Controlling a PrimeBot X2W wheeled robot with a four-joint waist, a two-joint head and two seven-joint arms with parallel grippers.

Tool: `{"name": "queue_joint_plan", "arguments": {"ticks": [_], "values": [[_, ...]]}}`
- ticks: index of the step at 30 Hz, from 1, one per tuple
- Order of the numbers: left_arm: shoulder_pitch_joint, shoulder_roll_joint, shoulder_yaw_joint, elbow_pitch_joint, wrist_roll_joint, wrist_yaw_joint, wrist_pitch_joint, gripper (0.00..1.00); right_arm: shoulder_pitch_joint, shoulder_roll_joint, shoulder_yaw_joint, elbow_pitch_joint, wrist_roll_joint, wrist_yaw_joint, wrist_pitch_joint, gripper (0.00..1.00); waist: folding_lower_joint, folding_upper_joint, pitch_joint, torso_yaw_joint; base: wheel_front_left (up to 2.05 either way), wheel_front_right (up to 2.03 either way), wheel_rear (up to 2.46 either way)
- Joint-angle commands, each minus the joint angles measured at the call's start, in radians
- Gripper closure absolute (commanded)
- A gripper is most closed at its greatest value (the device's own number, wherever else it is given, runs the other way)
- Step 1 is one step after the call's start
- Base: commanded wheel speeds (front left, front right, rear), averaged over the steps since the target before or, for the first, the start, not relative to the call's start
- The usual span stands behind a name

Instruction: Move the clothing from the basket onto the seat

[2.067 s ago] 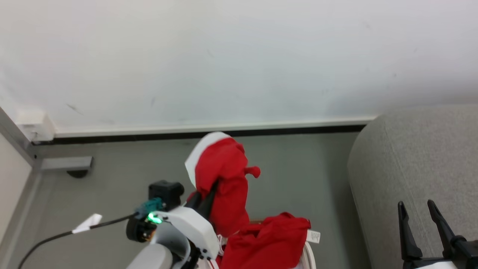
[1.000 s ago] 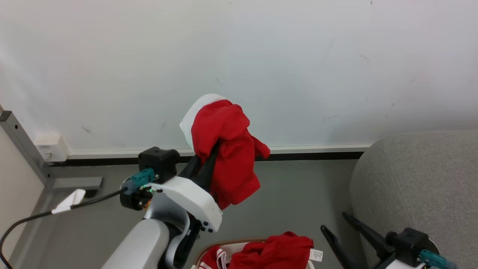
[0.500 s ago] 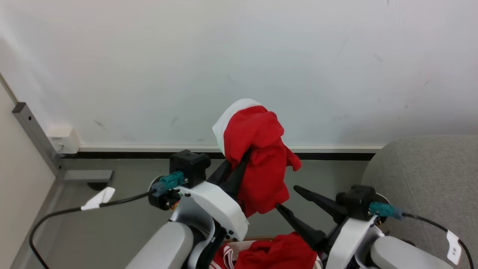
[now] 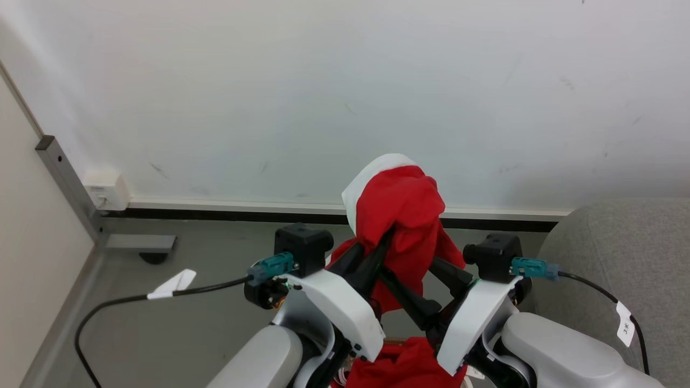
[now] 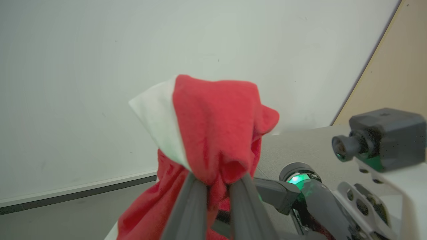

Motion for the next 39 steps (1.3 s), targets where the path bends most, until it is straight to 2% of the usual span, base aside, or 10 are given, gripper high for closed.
{"name": "queue_joint_plan", "arguments": {"ticks": [1,2,15,16,17,18,19,31,39], "values": [[-0.010,-0.003,-0.002,0.003,-0.015,-0.003,-0.004,1.00,-0.019,-0.003,0.011,-0.009,0.017,-0.002,-0.011,0.51,-0.0001,0.0000,0.000,0.002,0.00,0.00,0.00],[-0.010,-0.003,-0.001,0.006,-0.017,-0.002,-0.005,1.00,-0.022,-0.006,0.015,-0.015,0.027,-0.002,-0.017,1.00,-0.0001,0.0000,0.000,0.003,0.00,0.00,0.00],[-0.005,0.015,0.016,0.027,-0.018,0.018,-0.022,1.00,-0.027,-0.061,0.025,-0.075,0.042,-0.002,-0.033,1.00,-0.0001,0.0000,0.000,-0.015,0.00,0.00,0.00],[-0.006,0.017,0.016,0.028,-0.016,0.020,-0.021,0.96,-0.023,-0.064,0.016,-0.077,0.040,-0.002,-0.033,1.00,-0.0001,0.0000,0.001,-0.017,0.00,0.00,0.00],[-0.006,0.018,0.016,0.029,-0.014,0.022,-0.022,0.62,-0.019,-0.067,0.009,-0.077,0.037,-0.002,-0.033,1.00,-0.0001,0.0000,0.000,-0.019,0.00,0.00,0.00],[-0.007,0.020,0.016,0.029,-0.009,0.025,-0.024,0.23,-0.016,-0.070,0.003,-0.078,0.034,-0.002,-0.033,1.00,-0.0001,0.0000,0.000,-0.020,0.00,0.00,0.00],[-0.008,0.023,0.015,0.031,-0.004,0.025,-0.026,0.00,-0.013,-0.071,-0.003,-0.080,0.030,-0.002,-0.033,1.00,-0.0001,0.0000,-0.001,-0.022,0.00,0.00,0.00],[0.013,0.037,-0.004,0.038,0.005,0.027,-0.033,0.00,0.015,-0.110,-0.102,-0.100,-0.018,-0.002,-0.034,1.00,-0.0001,0.0000,-0.002,-0.040,0.00,0.00,0.00],[0.027,0.049,-0.014,0.039,0.009,0.024,-0.045,0.00,0.033,-0.145,-0.146,-0.112,-0.044,-0.002,-0.034,1.00,-0.0001,0.0000,0.005,-0.077,0.00,0.00,0.00]]}}
